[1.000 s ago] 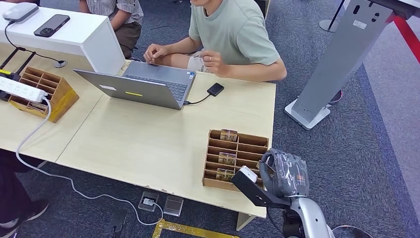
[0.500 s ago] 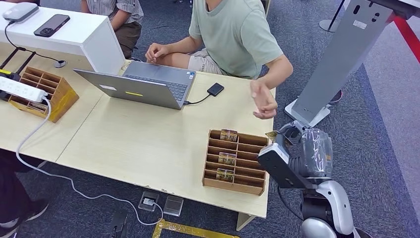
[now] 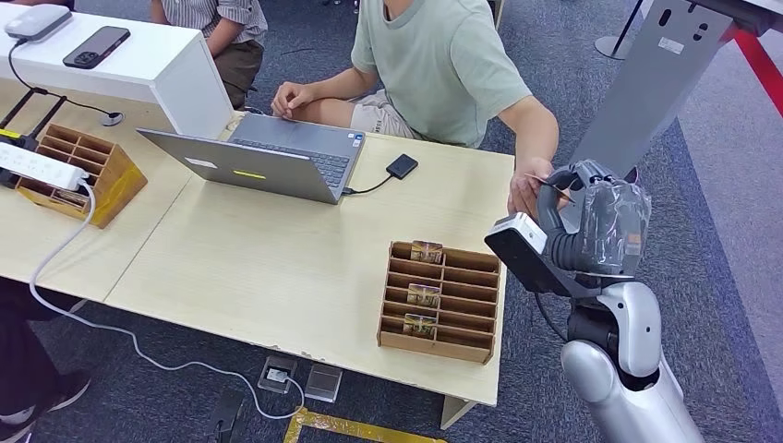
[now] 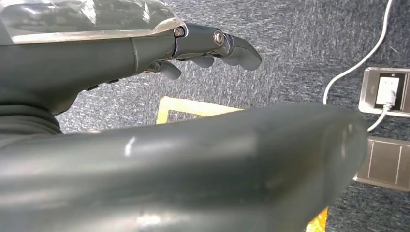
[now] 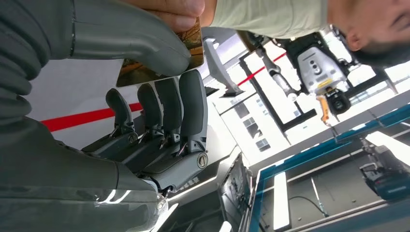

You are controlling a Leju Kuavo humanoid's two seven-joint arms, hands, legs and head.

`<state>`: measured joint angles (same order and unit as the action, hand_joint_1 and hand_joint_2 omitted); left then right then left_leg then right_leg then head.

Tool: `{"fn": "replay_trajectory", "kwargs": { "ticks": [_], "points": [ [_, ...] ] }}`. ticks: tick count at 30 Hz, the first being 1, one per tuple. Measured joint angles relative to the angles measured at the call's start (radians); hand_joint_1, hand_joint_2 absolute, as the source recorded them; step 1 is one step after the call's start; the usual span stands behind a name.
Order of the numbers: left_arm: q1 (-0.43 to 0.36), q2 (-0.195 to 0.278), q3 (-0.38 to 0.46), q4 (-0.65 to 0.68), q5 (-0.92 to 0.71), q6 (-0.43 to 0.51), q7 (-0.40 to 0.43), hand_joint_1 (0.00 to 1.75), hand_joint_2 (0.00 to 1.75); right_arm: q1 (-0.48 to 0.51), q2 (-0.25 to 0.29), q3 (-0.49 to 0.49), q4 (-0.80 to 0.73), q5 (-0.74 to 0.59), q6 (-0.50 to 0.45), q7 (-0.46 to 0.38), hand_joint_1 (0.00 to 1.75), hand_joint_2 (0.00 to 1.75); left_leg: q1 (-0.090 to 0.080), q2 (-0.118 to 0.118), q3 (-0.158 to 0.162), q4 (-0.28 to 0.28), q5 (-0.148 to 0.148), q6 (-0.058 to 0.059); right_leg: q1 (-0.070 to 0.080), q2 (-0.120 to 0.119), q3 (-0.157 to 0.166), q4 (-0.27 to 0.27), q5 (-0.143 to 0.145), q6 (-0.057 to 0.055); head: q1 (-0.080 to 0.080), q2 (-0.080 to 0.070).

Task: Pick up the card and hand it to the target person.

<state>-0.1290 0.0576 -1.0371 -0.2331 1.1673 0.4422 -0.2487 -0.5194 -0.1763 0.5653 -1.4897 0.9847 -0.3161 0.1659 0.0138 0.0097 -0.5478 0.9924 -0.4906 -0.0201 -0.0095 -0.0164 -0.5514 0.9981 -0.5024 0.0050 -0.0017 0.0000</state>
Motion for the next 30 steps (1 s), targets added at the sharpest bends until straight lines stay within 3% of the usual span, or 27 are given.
{"fn": "replay_trajectory", "kwargs": {
  "ticks": [2,6,8,18,24,30],
  "points": [
    [0.000,0.000,-0.001,0.000,-0.002,-0.001,0.005,0.00,0.00,-0.024,0.009,-0.001,0.044,0.015,-0.013,-0.004,1.17,1.75,0.000,0.000,0.000,0.000,0.000,0.000,0.000,0.000,0.000,0.000,0.000,0.000,0.000,0.000],
    [0.000,-0.001,-0.006,0.000,-0.005,-0.002,0.012,0.00,0.00,-0.060,0.026,-0.002,0.130,0.044,-0.028,-0.010,0.21,1.75,0.000,0.000,0.000,0.000,0.000,0.000,0.000,0.000,0.000,0.000,0.000,0.000,0.000,0.000],
    [0.000,-0.002,-0.010,0.000,-0.006,-0.002,0.013,0.00,0.00,-0.073,0.033,-0.003,0.171,0.055,-0.030,-0.014,0.01,1.75,0.000,0.000,0.000,0.000,0.000,0.000,0.000,0.000,0.000,0.000,0.000,0.000,0.000,0.000],
    [0.000,-0.002,-0.018,0.000,-0.008,-0.003,0.016,0.00,0.00,-0.078,0.068,-0.003,0.277,0.045,-0.030,-0.049,0.00,1.75,0.000,0.000,0.000,0.000,0.000,0.000,0.000,0.000,-0.001,0.000,0.000,0.000,0.000,0.000],
    [0.000,-0.003,-0.023,0.000,-0.003,0.003,0.019,0.00,0.00,-0.050,0.084,-0.007,0.292,-0.155,-0.044,-0.148,0.00,1.75,0.000,0.000,0.000,0.000,0.000,0.000,0.000,0.000,-0.001,0.000,0.000,0.000,0.000,0.000],
    [0.001,-0.005,-0.023,0.000,0.010,0.019,0.032,0.00,0.00,0.015,0.092,-0.038,0.250,-0.475,-0.090,-0.271,0.00,1.75,0.000,0.000,0.000,0.000,0.000,0.000,0.000,0.000,-0.001,0.000,0.000,0.000,0.000,0.000]
  ]
}}
